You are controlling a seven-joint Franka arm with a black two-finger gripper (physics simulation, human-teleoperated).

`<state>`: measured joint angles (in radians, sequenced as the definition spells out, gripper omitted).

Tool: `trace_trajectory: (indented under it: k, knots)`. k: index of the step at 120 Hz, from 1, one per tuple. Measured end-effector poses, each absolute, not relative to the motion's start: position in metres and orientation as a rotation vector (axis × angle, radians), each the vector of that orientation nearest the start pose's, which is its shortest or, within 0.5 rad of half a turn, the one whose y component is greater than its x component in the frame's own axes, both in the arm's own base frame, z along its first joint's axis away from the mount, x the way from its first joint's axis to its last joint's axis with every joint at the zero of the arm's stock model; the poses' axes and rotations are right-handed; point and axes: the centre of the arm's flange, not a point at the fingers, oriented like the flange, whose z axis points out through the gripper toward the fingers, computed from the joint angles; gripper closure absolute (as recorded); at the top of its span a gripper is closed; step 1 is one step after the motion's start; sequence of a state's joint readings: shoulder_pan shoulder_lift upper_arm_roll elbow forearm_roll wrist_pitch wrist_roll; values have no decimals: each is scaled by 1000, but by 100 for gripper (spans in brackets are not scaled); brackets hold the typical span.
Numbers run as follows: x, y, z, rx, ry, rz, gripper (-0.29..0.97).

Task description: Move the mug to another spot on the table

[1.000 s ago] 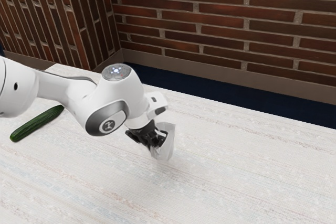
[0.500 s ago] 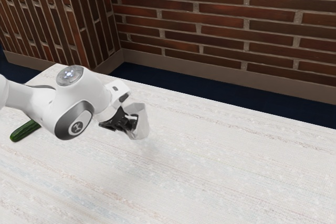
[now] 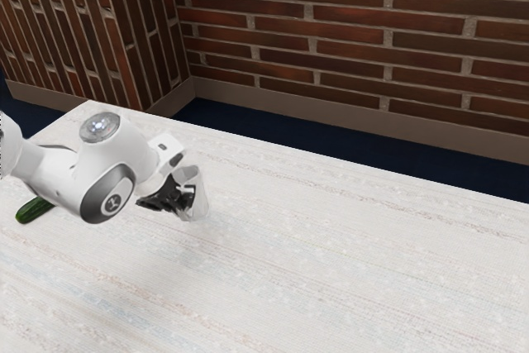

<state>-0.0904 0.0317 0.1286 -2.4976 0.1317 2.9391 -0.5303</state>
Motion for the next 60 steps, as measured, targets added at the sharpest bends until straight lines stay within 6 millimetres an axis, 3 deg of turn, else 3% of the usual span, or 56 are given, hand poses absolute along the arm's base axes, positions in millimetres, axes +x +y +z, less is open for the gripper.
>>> trace_trajectory:
  k: [11,34,60]
  knots:
    - [504,11,309,-3043,-683,-629,73]
    - [505,-20,303,-3075,-585,-615,74]
    - [510,-15,291,-3068,-602,-586,74]
